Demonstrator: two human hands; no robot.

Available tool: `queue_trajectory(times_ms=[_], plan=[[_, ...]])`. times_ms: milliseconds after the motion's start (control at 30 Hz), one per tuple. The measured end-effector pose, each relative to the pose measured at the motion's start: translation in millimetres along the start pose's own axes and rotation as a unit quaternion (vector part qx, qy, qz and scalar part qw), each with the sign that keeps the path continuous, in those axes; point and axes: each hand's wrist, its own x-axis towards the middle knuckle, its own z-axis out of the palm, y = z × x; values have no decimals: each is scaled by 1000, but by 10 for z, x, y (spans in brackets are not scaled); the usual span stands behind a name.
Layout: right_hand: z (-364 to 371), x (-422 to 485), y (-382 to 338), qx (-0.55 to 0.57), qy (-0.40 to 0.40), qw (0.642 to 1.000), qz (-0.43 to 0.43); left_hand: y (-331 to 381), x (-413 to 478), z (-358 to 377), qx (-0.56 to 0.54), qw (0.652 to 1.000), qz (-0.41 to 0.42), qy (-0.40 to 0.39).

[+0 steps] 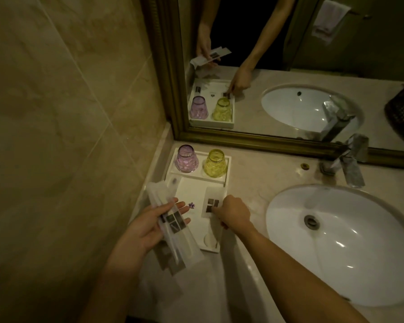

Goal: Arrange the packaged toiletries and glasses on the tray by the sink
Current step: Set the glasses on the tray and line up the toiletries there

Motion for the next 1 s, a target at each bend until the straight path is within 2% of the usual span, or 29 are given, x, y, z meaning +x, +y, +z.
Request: queue_trajectory(times_ms=[67,133,200,267,367,433,500,567,600,700,867,1000], plan=[[-22,-44,11,-131,83,986,-66,3,20,-5,0,1000,-2,1],[3,-73,10,-194,154,951,-183,5,59,2,2,1000,-4,-2],[90,-66,30,-226,136,921,-286,2,97,28,6,1000,-5,-3],[167,-79,72,-248,90,914,-308,-4,113,70,16,1000,-2,-7],[196,-75,129,-265,86,922,-268,10,109,129,22,1000,-4,-19],[117,-126,54,-205,93,939,-261,29,100,158,31,999,-5,-30],[-35,-259,-118,-38,115,962,-244,46,102,176,37,999,-2,-36],[-185,-480,-326,166,64,963,-203,63,106,205,49,998,8,-34],[-248,-594,-414,210,20,958,-193,66,110,227,60,997,14,-34],[-274,-770,-506,184,-62,961,-197,54,105,312,89,995,26,-32],[-182,-678,-481,247,-44,960,-122,25,85,313,82,996,3,-26],[-175,-605,-457,315,-32,944,-90,18,27,171,65,998,5,-24]])
